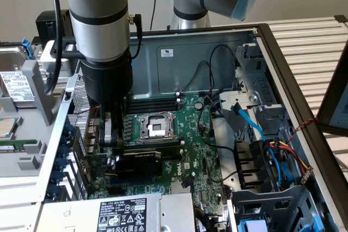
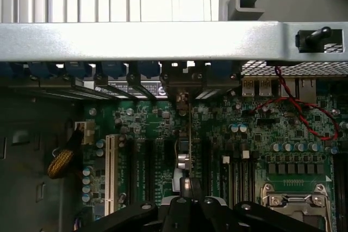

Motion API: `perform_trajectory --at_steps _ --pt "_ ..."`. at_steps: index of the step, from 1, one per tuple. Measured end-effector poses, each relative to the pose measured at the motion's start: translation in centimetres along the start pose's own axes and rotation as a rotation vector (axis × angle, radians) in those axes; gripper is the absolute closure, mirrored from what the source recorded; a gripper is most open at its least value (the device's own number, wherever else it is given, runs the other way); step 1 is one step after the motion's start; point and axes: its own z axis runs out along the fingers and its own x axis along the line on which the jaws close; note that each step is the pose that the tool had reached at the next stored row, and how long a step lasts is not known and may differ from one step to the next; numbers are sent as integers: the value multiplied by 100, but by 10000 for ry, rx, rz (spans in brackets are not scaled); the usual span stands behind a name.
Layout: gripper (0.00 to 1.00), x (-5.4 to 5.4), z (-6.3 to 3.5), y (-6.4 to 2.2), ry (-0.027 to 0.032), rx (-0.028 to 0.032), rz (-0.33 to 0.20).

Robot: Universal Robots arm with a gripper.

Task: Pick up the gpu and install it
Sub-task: 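Press down on the gpu until it lock into place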

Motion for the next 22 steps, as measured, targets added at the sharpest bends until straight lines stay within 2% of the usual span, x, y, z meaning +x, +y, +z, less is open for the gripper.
perform_trajectory --at_steps 12,22 --pt "89 1 7 12 -50 -6 -4" --pt "89 2 17 20 -60 -21 -4"
